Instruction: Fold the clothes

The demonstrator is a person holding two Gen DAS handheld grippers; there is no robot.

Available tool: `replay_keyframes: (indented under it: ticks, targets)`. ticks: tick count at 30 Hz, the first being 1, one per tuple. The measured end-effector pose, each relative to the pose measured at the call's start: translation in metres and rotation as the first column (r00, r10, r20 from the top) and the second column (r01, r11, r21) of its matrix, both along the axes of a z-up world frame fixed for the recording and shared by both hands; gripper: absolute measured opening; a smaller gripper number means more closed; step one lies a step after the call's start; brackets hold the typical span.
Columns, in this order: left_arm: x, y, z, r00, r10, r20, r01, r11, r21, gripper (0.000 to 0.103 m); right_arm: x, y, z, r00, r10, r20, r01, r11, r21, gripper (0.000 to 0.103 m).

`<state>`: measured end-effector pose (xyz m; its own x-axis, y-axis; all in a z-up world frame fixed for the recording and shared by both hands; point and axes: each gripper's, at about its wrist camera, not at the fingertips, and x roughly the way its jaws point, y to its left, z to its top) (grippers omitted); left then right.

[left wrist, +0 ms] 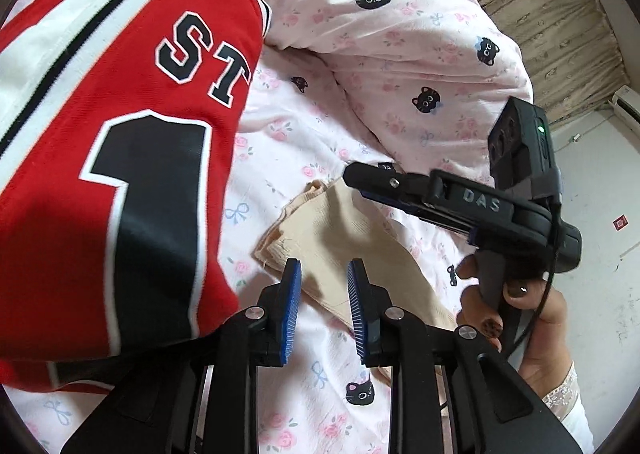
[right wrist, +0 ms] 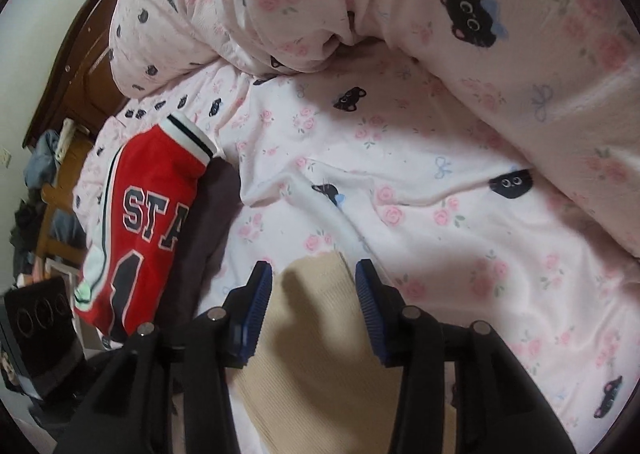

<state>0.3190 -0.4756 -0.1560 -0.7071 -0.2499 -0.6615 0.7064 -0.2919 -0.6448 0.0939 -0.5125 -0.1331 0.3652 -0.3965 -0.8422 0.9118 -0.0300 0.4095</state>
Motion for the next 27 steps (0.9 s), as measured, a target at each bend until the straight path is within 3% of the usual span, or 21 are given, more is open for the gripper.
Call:
replay_keyframes:
  ticks: [4, 7, 8, 9, 18, 27]
  targets:
    - [-0.001, 0.001, -0.002, 1.000, -0.007, -0.004, 0.007, 1.000, 0.002, 0.021, 0.003, -0.006, -0.007, 1.000, 0.008, 0.007, -0.008, 1.000, 0.017, 0.041]
    - [-0.003, 0.000, -0.003, 1.000, -0.013, -0.008, 0.013, 1.000, 0.002, 0.021, 0.007, -0.010, -0.014, 1.000, 0.019, -0.004, -0.019, 0.999, 0.041, 0.024]
    - [-0.002, 0.000, -0.004, 1.000, -0.013, -0.009, 0.013, 1.000, 0.005, 0.021, 0.008, -0.011, -0.016, 1.000, 0.024, -0.004, -0.024, 0.999, 0.045, 0.011]
    - [-0.002, 0.000, -0.004, 1.000, -0.013, -0.009, 0.013, 1.000, 0.007, 0.021, 0.008, -0.012, -0.016, 1.000, 0.029, -0.004, -0.029, 0.998, 0.048, 0.006]
    - [-0.002, -0.001, -0.007, 1.000, -0.012, -0.005, 0.012, 1.000, 0.013, 0.021, 0.017, -0.010, 0.009, 0.996, 0.080, 0.036, -0.079, 0.996, -0.040, 0.007]
    - [-0.004, 0.000, -0.012, 1.000, -0.017, 0.011, 0.017, 1.000, 0.012, 0.021, 0.017, -0.025, -0.018, 0.993, 0.025, -0.117, -0.022, 1.000, 0.021, 0.010]
